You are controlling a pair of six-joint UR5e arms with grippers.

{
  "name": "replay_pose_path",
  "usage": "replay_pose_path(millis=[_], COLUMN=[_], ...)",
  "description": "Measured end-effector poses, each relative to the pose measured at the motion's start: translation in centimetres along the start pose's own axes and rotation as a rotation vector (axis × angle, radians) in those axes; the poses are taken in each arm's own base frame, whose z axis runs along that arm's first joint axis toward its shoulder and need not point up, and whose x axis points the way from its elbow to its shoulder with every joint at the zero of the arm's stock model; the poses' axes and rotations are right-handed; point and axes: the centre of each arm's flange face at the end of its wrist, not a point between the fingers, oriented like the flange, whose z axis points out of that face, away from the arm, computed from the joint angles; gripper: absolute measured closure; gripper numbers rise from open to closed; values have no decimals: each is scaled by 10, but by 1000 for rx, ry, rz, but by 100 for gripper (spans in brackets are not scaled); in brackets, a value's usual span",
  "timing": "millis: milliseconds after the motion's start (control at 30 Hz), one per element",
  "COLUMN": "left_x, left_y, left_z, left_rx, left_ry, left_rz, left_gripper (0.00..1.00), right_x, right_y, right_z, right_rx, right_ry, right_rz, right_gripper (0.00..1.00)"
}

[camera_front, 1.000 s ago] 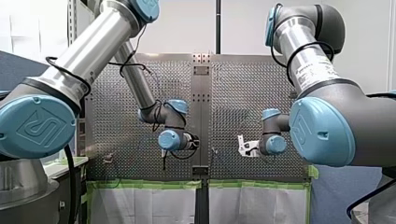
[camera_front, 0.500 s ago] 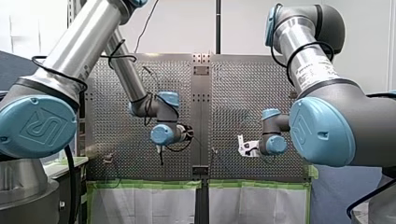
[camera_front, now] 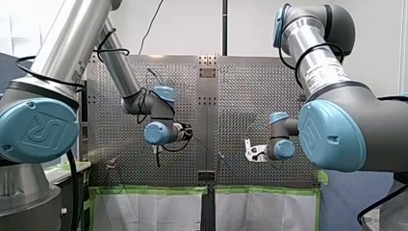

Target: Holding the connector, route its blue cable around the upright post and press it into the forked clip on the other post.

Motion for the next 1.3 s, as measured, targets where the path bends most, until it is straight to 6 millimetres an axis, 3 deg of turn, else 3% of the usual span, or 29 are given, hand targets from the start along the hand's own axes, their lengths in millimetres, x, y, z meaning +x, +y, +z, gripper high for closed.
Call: replay_pose_path(millis=[1033, 1300], left_x=[-28, -13], left_y=[24, 34], left_z=[-103, -128], left_rx=[-48, -49], left_ry=[-18, 20], left_rz=[-20, -24], left_gripper=[0, 0], right_x=[1, 1], right_y=[-4, -5], right_z=[0, 0], right_rx=[6, 8], right_ry=[0, 0], right_rz=[-2, -2], right_gripper=[100, 100])
